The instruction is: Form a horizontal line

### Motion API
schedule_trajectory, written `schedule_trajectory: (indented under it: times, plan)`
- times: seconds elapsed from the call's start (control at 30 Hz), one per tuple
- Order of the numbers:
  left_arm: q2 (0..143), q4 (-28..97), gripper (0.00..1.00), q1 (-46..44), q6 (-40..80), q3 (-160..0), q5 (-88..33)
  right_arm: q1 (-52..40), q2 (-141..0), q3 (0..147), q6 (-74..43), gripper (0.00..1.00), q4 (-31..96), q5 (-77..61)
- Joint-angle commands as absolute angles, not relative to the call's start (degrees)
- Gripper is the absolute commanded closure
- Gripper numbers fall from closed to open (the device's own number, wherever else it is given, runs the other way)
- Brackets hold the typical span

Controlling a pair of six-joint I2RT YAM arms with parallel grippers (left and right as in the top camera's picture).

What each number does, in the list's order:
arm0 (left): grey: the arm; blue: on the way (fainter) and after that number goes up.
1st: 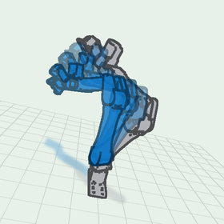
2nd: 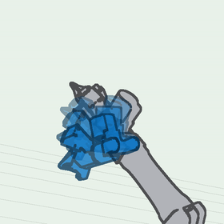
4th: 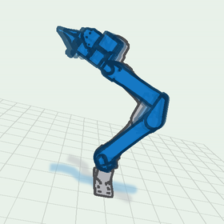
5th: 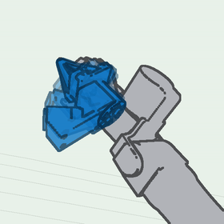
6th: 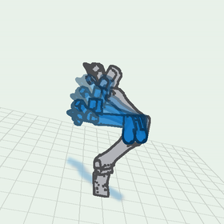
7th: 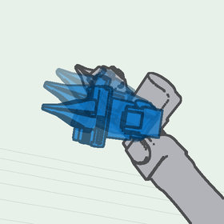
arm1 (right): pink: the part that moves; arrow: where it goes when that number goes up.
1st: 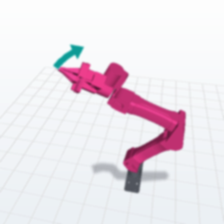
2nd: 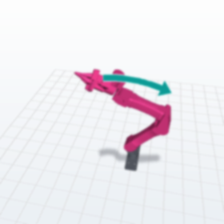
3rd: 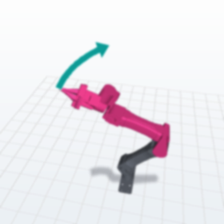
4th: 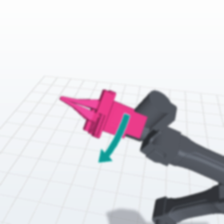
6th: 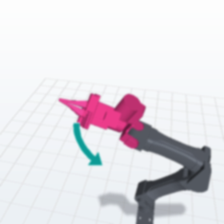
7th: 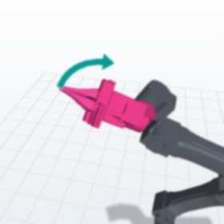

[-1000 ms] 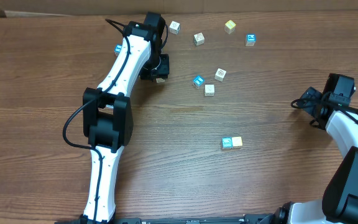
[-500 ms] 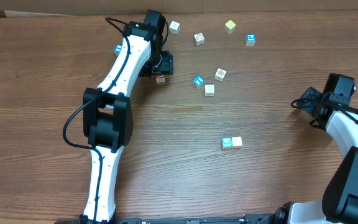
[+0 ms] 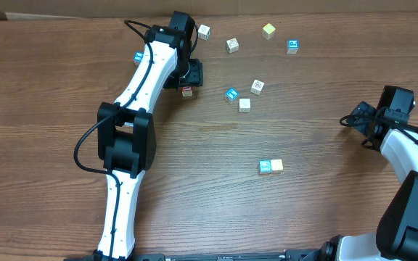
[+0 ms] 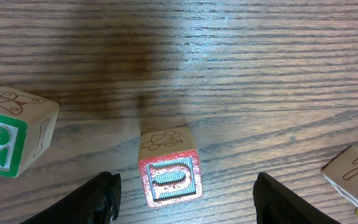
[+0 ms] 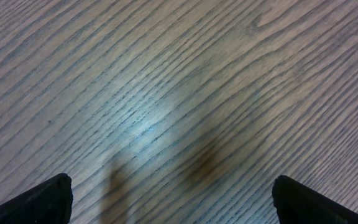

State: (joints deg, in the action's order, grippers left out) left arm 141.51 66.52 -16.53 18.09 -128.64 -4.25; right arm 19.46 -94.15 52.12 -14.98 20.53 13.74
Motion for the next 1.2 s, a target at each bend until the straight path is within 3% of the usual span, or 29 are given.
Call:
schedule_trajectory:
  times: [0.0, 0.43, 0.87, 1.17]
  plan:
    - [142.54, 66.30, 0.33, -17.08, 18.48, -129.43, -3.88, 19.57, -94.21, 52.47, -15.14, 0.00, 20.18, 13.89]
    - [144.79, 66.15, 0.37, -18.04, 18.44, -129.14, -3.84, 19.57, -94.21, 52.47, -15.14, 0.00, 20.18, 13.89]
    - [144.81, 66.17, 0.55, -17.76, 18.44, -129.14, -3.90, 19.57, -94.21, 52.47, -15.14, 0.00, 20.18, 13.89]
    - [144.81, 65.58, 0.59, -17.54, 18.46, -129.14, -3.86, 19.57, -94.21, 52.47, -15.14, 0.00, 20.18, 13.89]
